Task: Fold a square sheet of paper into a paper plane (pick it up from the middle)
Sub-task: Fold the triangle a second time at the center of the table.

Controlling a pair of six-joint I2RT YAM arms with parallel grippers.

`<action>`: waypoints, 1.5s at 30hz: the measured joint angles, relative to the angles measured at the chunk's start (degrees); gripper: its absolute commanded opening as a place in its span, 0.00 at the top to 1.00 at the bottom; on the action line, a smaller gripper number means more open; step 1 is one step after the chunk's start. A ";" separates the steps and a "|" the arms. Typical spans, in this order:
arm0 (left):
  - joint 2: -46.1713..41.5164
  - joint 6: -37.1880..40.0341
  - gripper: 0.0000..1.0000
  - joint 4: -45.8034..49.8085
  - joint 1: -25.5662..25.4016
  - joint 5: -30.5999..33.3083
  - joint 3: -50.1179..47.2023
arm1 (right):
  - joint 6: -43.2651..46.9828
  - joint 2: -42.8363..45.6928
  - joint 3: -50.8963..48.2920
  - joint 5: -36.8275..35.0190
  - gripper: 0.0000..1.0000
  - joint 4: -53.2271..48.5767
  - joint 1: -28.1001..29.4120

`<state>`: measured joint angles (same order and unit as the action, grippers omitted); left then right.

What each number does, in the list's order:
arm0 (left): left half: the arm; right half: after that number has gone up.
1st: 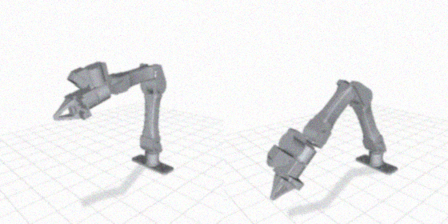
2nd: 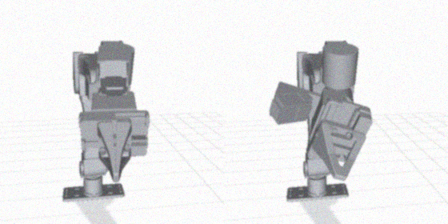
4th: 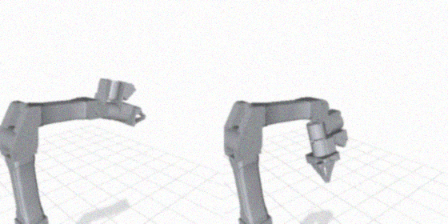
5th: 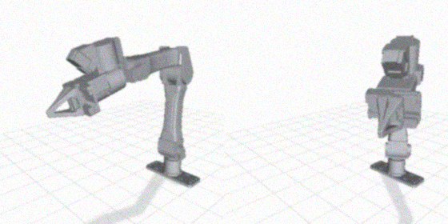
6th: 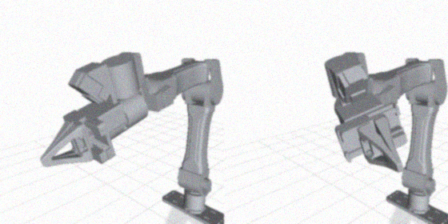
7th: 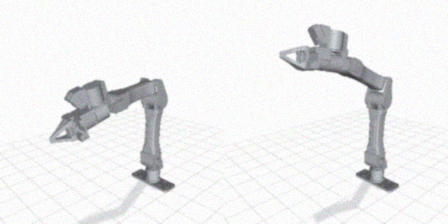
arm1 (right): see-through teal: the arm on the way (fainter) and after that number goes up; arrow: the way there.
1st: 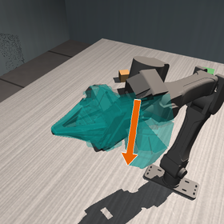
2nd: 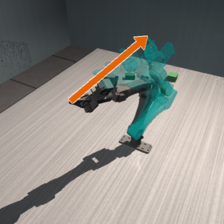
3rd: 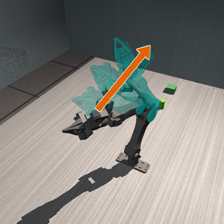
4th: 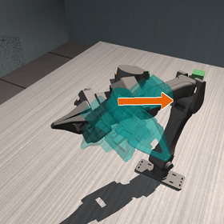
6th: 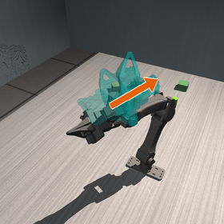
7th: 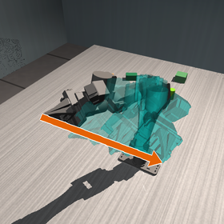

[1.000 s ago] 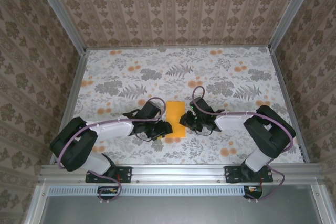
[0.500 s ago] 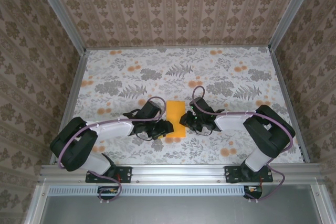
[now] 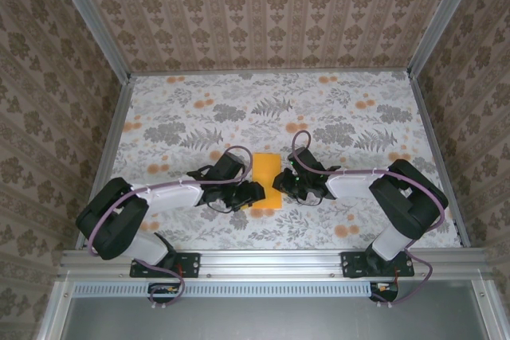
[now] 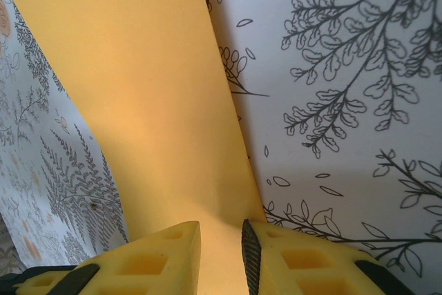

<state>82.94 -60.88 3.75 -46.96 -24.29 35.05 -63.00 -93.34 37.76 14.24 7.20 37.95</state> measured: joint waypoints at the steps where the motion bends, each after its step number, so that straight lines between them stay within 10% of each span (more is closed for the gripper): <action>1: 0.07 0.00 0.42 -0.35 -0.02 -0.11 0.00 | 0.00 0.00 0.00 0.00 0.73 0.00 -0.02; 45: 2.58 1.60 0.55 -2.75 -0.63 -1.09 4.48 | 2.01 -1.05 0.76 1.46 0.77 -0.11 -0.44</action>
<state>85.52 -59.29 0.99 -47.59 -25.39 39.53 -60.99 -94.39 38.52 15.70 7.09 37.52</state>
